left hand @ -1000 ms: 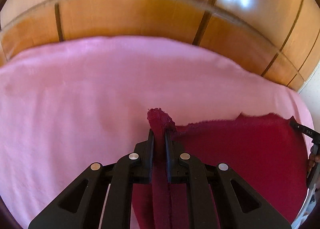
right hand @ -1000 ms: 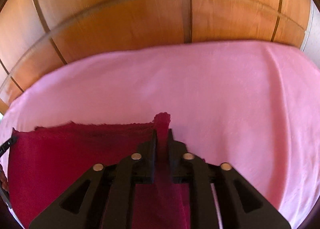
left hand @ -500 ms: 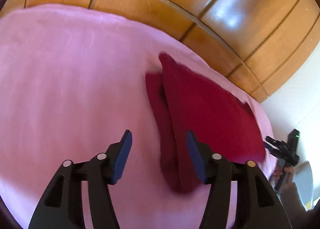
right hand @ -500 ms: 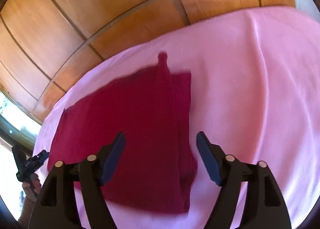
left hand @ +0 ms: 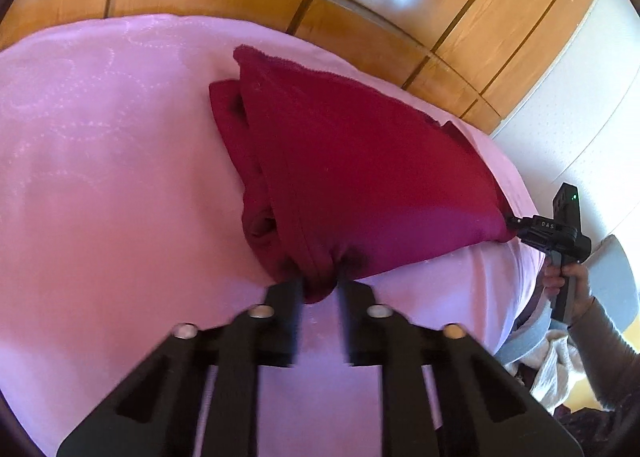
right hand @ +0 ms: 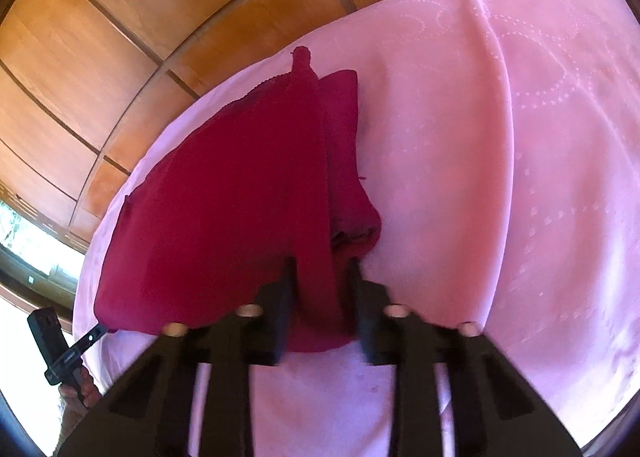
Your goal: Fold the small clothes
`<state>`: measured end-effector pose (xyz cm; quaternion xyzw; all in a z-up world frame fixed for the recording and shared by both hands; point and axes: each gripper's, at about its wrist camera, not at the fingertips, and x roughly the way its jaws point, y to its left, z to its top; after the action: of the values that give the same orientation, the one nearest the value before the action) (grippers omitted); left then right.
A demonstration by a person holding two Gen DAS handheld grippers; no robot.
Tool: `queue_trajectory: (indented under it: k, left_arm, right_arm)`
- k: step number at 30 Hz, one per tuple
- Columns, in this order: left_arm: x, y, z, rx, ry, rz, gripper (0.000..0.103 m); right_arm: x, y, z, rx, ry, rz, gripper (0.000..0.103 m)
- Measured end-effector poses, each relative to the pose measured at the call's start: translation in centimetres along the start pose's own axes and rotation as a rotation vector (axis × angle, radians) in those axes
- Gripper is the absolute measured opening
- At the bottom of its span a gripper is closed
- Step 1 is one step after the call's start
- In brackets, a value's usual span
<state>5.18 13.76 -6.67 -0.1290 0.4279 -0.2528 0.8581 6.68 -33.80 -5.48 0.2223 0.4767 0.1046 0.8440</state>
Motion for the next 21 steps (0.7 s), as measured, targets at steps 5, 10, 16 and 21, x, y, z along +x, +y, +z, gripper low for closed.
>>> queue_trajectory:
  k: [5, 10, 16, 21]
  left_arm:
    - [-3.0, -0.7, -0.6, 0.040, -0.026, -0.013, 0.008]
    - [-4.8, -1.2, -3.3, 0.036, 0.015, 0.001, 0.008]
    - [-6.5, -2.1, -7.2, -0.003, 0.073, 0.052, 0.011]
    - [-8.9, -1.5, -5.6, -0.037, 0.001, 0.070, 0.023]
  right_arm:
    - [-3.0, 1.1, -0.5, -0.085, -0.017, -0.005, 0.011]
    - [-5.0, 0.8, -4.3, -0.119, 0.040, -0.003, 0.011]
    - [-5.6, -0.8, -9.0, -0.103, 0.133, -0.026, 0.014]
    - [-6.7, 0.0, -5.7, -0.124, 0.027, -0.044, 0.062]
